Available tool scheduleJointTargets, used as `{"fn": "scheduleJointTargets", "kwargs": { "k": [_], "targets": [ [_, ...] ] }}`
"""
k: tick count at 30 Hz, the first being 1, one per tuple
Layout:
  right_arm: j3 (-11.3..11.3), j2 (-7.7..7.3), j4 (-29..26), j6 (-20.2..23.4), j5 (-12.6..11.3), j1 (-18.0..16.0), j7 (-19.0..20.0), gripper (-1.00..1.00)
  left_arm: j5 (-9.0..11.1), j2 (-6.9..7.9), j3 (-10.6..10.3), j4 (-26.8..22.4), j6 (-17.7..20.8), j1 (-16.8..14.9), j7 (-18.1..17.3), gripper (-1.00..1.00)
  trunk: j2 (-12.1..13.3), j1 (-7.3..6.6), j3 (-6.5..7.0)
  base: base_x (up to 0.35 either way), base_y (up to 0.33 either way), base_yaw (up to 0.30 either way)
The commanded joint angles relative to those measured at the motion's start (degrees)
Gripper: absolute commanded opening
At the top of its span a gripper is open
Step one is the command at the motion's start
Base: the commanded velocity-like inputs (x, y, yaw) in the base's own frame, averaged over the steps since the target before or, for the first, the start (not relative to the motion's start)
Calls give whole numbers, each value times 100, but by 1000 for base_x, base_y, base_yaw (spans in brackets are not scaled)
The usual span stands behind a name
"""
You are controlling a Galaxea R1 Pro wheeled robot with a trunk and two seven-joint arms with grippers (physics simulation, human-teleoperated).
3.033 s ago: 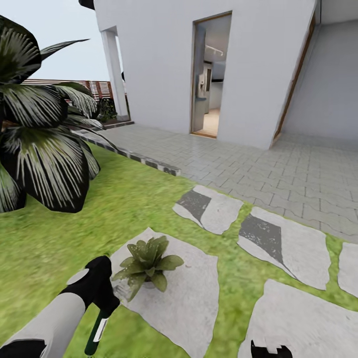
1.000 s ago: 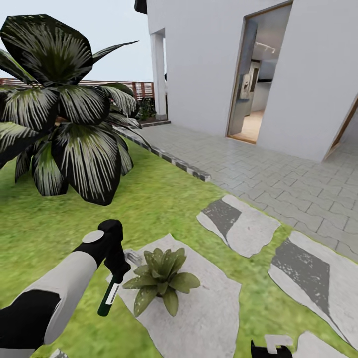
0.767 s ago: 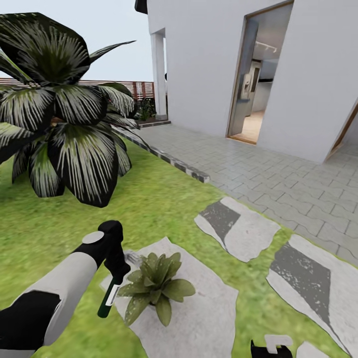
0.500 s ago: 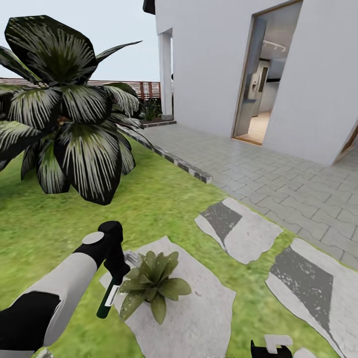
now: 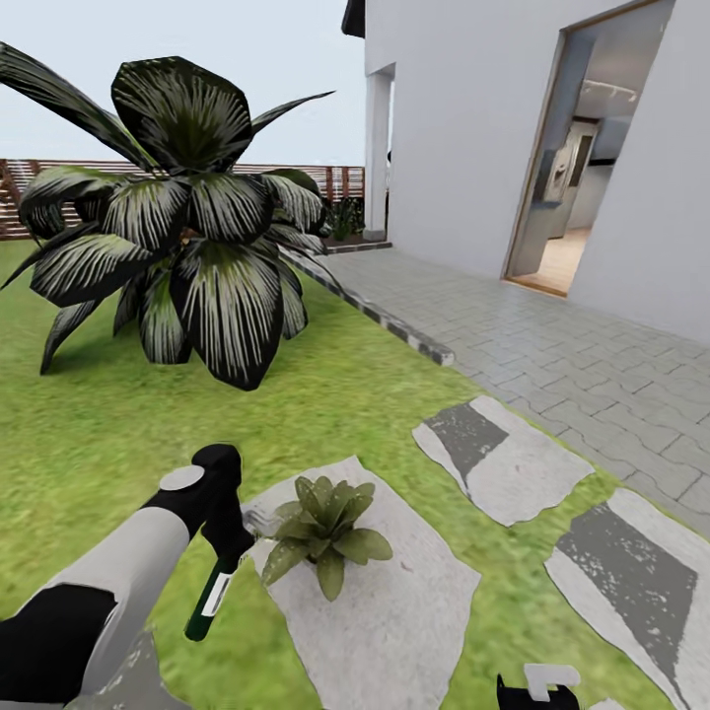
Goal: Pick up the pesticide atomizer in the garden and spray insectifuge to fully cover both potted plants in the garden.
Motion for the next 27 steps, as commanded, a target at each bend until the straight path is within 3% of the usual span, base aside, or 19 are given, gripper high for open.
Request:
{"fn": "scheduleJointTargets", "kwargs": {
  "k": [1,8,16,20,27],
  "targets": [
    [50,0,-2,-9,-36,-1,-19,100,-63,21,-29,-10,55,38,-56,-100,-2,-1,-5,-8,-3,275],
    [50,1,-2,-9,-40,-1,-19,100,-94,25,-25,-22,58,80,-56,-100,-2,-1,-5,28,0,58],
    [50,1,-2,-9,-41,-1,-19,100,-168,29,-33,-8,59,98,21,-100,-2,-1,-5,309,0,174],
    [50,-14,-2,-16,-36,-1,-19,100,-197,19,-27,-13,59,202,101,-100,-2,-1,-5,307,0,55],
    [42,-26,-2,-18,-33,-1,-19,100,-198,-36,0,-65,58,449,296,-100,-2,-1,-5,30,0,2]
  ]
}}
